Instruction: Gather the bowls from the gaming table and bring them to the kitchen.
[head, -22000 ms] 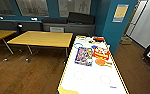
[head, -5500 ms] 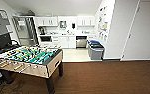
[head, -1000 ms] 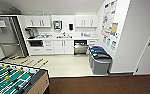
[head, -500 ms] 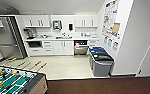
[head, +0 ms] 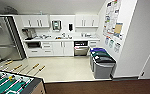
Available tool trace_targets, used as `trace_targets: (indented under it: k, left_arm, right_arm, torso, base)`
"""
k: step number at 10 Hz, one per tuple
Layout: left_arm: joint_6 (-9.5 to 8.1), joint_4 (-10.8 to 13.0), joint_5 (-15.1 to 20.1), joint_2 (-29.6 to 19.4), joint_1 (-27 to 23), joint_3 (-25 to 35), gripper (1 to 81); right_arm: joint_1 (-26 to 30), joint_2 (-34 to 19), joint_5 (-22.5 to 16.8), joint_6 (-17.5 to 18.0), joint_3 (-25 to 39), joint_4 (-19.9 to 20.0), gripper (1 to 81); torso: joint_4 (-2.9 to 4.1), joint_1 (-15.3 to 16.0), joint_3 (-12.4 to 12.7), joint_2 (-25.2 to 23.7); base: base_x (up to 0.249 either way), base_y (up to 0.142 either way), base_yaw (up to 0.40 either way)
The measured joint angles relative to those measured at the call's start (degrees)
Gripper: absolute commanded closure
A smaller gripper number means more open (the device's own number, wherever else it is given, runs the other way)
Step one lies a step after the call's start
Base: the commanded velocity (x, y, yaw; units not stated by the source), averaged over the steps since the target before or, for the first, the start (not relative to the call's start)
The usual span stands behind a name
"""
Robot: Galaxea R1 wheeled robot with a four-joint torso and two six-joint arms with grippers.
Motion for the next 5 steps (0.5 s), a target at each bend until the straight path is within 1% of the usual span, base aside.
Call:
trace_targets:
  k: [5]
  left_arm:
    - [0.0,0.0,-0.02,0.07,0.0,0.01,81.1]
  right_arm:
    - [0.01,-0.07,-0.1,0.0,-0.02,-0.02,81.1]
  torso:
    - [0.0,0.0,0.0,0.0]
  base:
    - [0.18,0.0,0.0]
